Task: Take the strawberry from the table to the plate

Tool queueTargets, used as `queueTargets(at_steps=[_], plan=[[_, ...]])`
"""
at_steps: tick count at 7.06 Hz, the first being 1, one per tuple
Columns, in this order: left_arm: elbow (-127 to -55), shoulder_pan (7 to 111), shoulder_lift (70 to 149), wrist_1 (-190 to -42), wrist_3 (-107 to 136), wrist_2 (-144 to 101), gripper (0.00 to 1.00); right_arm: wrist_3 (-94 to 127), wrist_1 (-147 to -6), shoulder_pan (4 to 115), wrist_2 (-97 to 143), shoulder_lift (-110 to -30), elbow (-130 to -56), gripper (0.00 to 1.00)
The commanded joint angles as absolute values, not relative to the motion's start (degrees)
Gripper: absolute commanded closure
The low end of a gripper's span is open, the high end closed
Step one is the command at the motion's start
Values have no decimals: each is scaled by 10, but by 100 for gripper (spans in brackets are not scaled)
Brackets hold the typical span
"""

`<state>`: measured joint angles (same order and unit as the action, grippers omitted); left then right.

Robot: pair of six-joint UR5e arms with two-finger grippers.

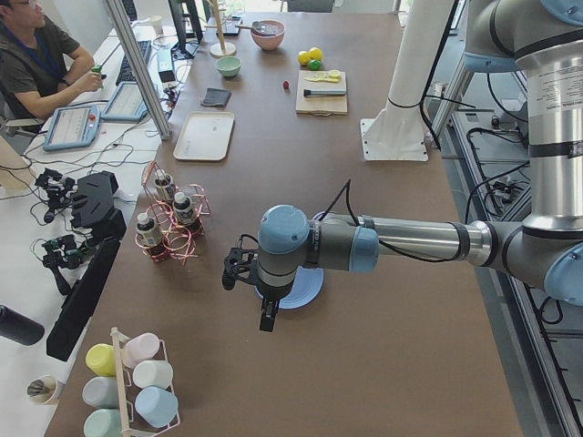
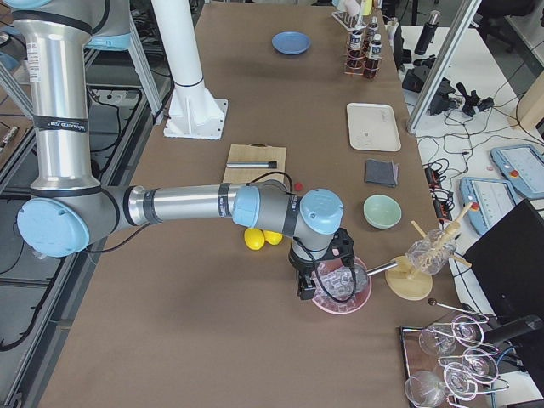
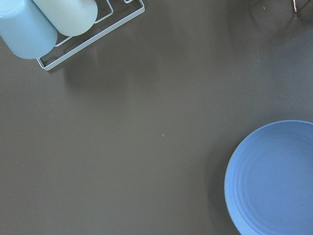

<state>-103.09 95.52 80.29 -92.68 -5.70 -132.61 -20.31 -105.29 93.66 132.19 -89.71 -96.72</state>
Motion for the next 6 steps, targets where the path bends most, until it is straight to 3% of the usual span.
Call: queueTargets(at_steps=[1,6], plan=[[-1029,954,802,-926,-52,-1325,3,-204,-1053,935,1322,-896,-967,0],[-1030,954,798,-926,-50,-1325,3,-204,-1053,935,1322,-897,-967,0]])
